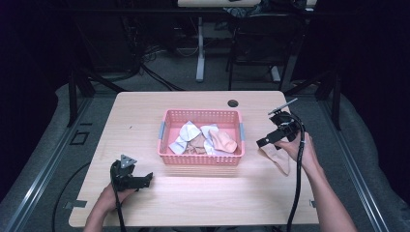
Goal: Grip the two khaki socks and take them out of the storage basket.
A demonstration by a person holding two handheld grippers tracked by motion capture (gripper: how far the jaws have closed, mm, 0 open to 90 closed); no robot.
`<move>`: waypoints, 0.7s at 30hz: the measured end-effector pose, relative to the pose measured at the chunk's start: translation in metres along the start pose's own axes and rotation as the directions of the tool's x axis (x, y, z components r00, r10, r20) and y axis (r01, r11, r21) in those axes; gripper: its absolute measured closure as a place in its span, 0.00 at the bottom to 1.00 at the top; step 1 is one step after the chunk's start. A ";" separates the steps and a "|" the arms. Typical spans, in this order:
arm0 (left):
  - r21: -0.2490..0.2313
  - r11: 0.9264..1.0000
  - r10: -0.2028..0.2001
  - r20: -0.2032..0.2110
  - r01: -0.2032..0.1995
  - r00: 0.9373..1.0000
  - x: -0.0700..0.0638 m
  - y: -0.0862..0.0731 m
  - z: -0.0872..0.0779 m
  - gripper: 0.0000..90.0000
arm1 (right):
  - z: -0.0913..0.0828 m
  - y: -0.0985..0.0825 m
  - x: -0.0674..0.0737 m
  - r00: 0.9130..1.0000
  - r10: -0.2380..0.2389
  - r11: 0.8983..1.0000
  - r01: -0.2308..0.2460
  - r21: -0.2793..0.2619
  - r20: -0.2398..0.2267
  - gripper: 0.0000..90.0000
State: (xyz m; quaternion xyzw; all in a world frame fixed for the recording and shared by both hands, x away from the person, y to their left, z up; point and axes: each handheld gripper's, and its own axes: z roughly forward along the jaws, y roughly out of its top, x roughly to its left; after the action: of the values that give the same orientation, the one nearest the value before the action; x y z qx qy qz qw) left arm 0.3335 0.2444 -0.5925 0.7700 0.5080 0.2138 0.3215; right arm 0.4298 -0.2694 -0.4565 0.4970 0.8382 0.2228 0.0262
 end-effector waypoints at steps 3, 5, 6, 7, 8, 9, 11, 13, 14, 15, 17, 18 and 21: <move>0.001 1.000 0.003 0.001 -0.003 1.000 0.000 0.000 0.000 0.01 | -0.002 0.003 0.006 1.000 -0.027 1.000 0.027 0.010 0.003 0.02; 0.001 1.000 0.004 0.001 -0.004 1.000 0.000 0.000 0.000 0.01 | -0.002 0.005 0.010 0.999 -0.032 0.999 0.032 0.000 0.001 0.02; 0.001 1.000 0.003 0.001 -0.003 1.000 0.000 0.000 0.000 0.01 | -0.002 0.007 0.012 0.999 -0.044 0.999 0.044 0.002 0.001 0.02; 0.001 1.000 0.003 0.002 -0.003 1.000 0.000 0.000 0.000 0.01 | -0.002 0.007 0.014 0.999 -0.035 0.999 0.035 -0.011 -0.007 0.02; 0.000 1.000 0.008 0.002 -0.008 1.000 0.000 0.000 0.000 0.01 | -0.004 0.008 0.014 0.999 -0.049 0.999 0.049 -0.005 -0.008 0.02; 0.000 1.000 0.009 0.004 -0.009 1.000 0.000 0.000 0.000 0.01 | -0.005 0.010 0.018 0.999 -0.043 0.999 0.042 -0.018 -0.017 0.02; 0.001 1.000 0.012 0.008 -0.012 1.000 0.000 0.000 0.000 0.01 | -0.006 0.011 0.020 0.999 -0.050 0.999 0.050 -0.020 -0.013 0.02; 0.000 1.000 0.010 0.014 -0.010 1.000 -0.001 0.000 0.000 0.00 | -0.009 0.013 0.025 0.998 -0.062 0.998 0.062 -0.021 -0.012 0.02; 0.000 1.000 0.010 0.015 -0.010 1.000 -0.001 0.000 0.000 0.00 | -0.009 0.014 0.027 0.998 -0.069 0.997 0.069 -0.021 -0.012 0.02; 0.000 1.000 0.011 0.015 -0.011 1.000 -0.001 0.000 0.000 0.00 | -0.011 0.016 0.029 0.997 -0.078 0.997 0.078 -0.015 -0.013 0.03; -0.001 1.000 0.011 0.014 -0.011 1.000 -0.001 0.000 0.000 0.00 | -0.011 0.019 0.034 0.997 -0.081 0.997 0.081 -0.016 -0.011 0.03; -0.001 1.000 0.011 0.015 -0.011 1.000 -0.001 0.000 0.000 0.00 | -0.011 0.021 0.037 0.996 -0.084 0.996 0.084 -0.019 -0.013 0.03; -0.001 1.000 0.013 0.015 -0.013 1.000 -0.001 0.000 0.000 0.00 | -0.012 0.029 0.045 0.995 -0.100 0.995 0.099 -0.033 -0.023 0.03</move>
State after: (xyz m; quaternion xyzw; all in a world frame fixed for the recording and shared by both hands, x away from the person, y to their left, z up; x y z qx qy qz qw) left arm 0.3327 0.2434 -0.5925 0.7747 0.5006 0.2100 0.3243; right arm 0.4279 -0.2241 -0.4262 0.4514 0.8586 0.2405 0.0348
